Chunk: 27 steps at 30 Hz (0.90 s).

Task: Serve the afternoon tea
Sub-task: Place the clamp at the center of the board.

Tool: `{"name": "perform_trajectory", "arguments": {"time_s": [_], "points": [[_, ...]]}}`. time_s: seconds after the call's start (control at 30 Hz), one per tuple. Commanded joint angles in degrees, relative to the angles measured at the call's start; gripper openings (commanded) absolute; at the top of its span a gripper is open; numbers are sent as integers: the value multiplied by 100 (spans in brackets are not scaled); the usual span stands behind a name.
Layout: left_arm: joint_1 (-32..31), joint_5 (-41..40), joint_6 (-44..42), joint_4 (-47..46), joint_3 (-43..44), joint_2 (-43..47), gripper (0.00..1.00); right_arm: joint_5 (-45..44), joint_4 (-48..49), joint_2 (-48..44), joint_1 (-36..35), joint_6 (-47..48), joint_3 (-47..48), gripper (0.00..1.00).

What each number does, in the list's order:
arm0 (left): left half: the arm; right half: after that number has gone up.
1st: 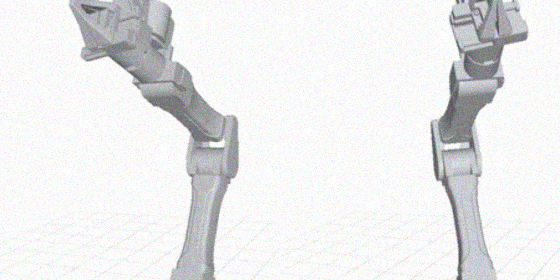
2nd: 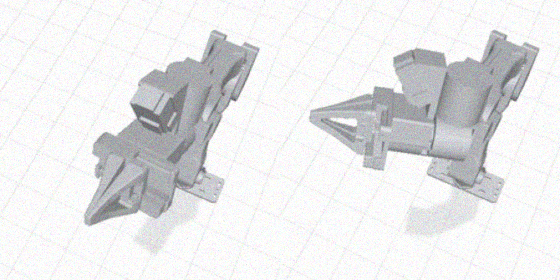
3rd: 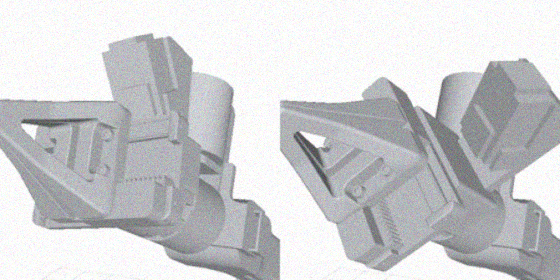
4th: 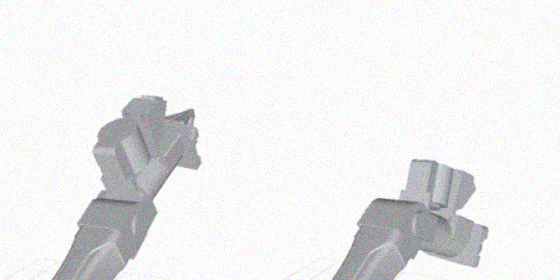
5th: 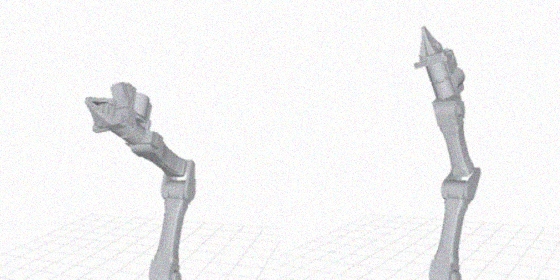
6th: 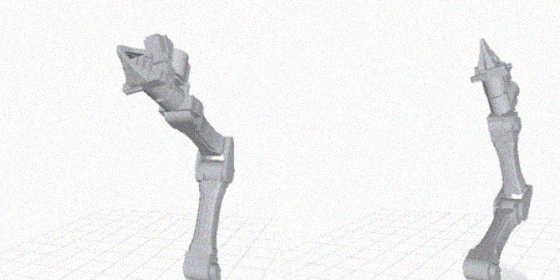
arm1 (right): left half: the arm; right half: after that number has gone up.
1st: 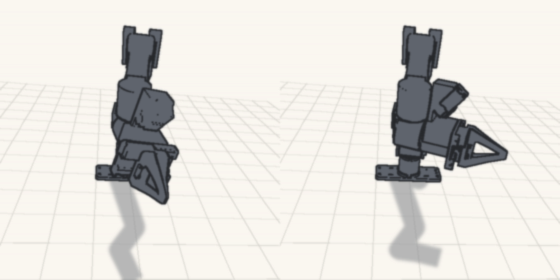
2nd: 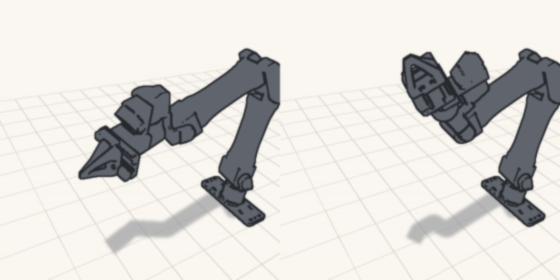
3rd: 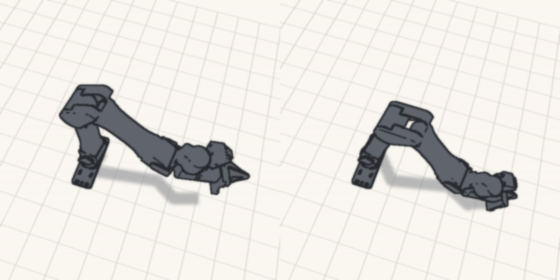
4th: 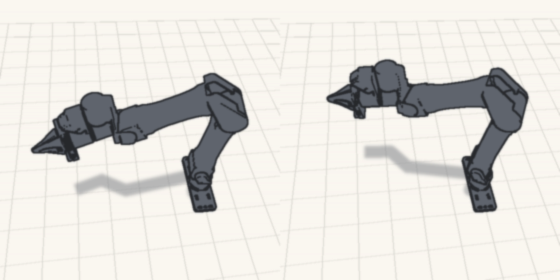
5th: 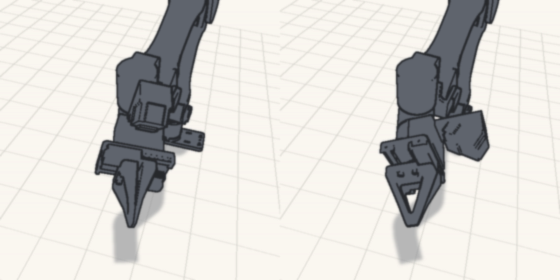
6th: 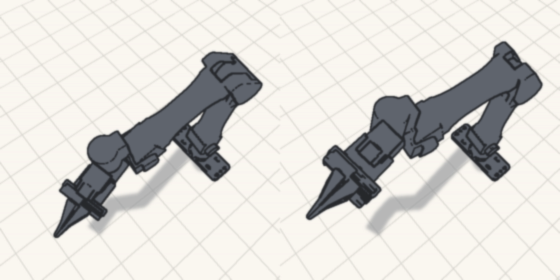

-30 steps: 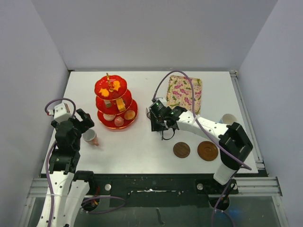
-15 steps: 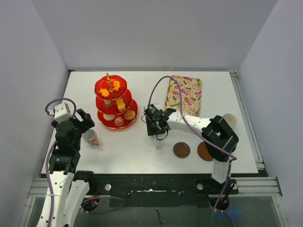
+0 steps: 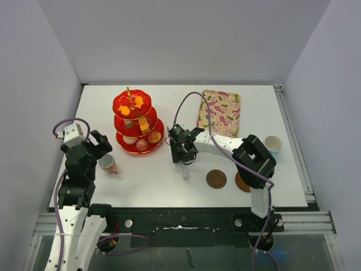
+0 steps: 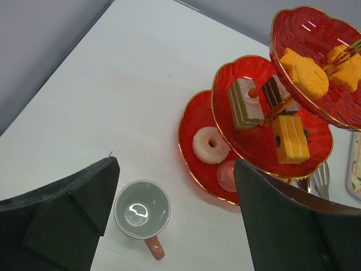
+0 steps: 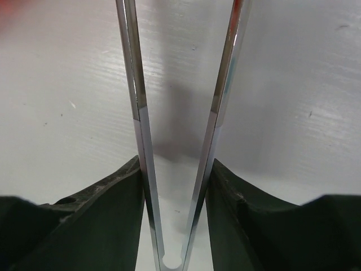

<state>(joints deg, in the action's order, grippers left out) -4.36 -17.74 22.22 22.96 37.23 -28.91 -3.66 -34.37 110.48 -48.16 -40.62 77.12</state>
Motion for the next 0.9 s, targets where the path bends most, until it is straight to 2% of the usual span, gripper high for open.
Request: {"name": "perform_trajectory", "arguments": {"time_s": [0.0,0.33,0.67,0.87], "points": [[-21,-37,-24,-239,65,64,82,-274,-268,236,-149,47,417,42],[-29,-76,-24,-224,65,133,81,-357,-546,601,-207,-26,893,44],[-30,-58,-16,-234,65,140,82,-315,-587,1066,-210,-624,1302,51],[-30,-86,-17,-212,65,133,82,22,119,466,-199,-606,884,66]]}}
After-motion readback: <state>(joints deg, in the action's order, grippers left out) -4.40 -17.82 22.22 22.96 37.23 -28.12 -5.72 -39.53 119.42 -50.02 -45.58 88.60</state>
